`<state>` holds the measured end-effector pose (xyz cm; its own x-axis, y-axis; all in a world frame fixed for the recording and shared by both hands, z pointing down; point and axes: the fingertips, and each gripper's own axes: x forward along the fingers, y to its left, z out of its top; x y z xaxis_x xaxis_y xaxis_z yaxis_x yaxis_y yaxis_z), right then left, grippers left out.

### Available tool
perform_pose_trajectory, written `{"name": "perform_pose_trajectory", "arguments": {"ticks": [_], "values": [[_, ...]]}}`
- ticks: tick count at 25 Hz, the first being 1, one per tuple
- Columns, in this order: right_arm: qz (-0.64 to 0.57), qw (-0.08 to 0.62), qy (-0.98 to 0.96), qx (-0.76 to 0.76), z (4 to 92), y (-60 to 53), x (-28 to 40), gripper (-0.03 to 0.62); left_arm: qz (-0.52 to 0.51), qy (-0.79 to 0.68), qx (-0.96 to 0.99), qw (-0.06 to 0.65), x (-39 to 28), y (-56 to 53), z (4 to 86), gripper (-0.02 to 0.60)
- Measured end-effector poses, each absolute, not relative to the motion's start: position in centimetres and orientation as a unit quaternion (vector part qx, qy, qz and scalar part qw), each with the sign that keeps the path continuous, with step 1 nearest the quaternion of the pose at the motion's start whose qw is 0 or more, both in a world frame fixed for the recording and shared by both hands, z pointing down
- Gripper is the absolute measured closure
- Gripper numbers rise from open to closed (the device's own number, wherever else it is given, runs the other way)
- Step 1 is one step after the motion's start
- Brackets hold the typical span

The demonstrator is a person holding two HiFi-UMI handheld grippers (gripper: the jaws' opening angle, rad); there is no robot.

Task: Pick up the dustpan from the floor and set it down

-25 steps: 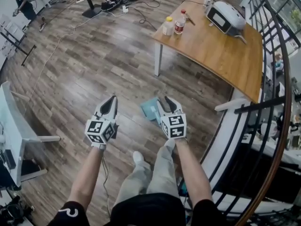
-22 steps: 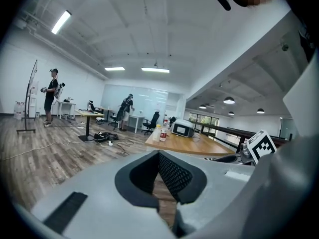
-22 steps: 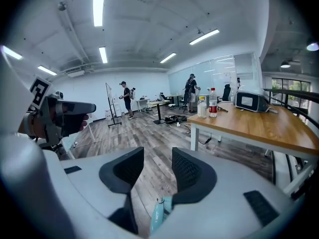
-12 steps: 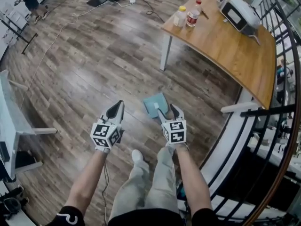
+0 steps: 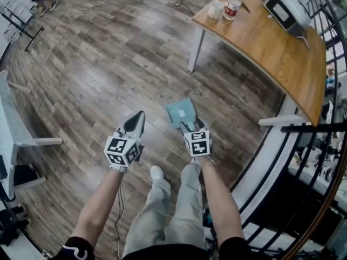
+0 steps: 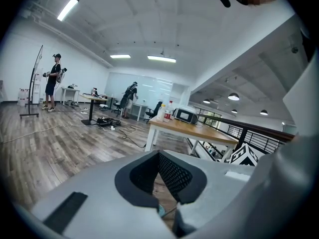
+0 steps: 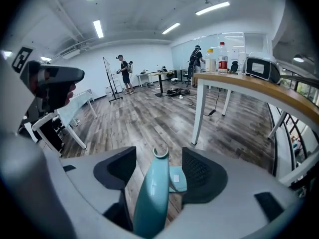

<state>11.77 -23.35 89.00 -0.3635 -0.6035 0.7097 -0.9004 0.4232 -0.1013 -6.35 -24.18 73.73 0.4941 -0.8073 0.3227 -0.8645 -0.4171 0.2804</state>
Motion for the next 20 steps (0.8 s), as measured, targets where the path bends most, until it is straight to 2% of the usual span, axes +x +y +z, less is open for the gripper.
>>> {"name": "perform_pose_trajectory", "arguments": {"ticks": [5,9,10,11,20], "values": [[0.251,0.338,-0.776,0.469,92.6,-22.7,11.9,0.333,0.074,-0.498,0.837,0.216,-6.2,-23.7,75.6,0.588],[0.248,0.348,-0.767,0.479,93.1,-22.7,12.1,0.43,0.078,-0.499,0.834,0.221,-6.1,-23.5,76.6,0.588],[0.245,0.351,-0.763,0.485,93.1,-22.7,12.3,0.472,0.078,-0.499,0.834,0.222,-6.1,-23.4,76.6,0.588],[0.243,0.354,-0.758,0.491,93.2,-22.8,12.5,0.483,0.078,-0.499,0.834,0.223,-6.0,-23.4,76.6,0.588],[0.219,0.378,-0.738,0.514,93.3,-22.6,14.2,0.507,0.078,-0.499,0.835,0.218,-5.9,-23.7,75.3,0.588]]}}
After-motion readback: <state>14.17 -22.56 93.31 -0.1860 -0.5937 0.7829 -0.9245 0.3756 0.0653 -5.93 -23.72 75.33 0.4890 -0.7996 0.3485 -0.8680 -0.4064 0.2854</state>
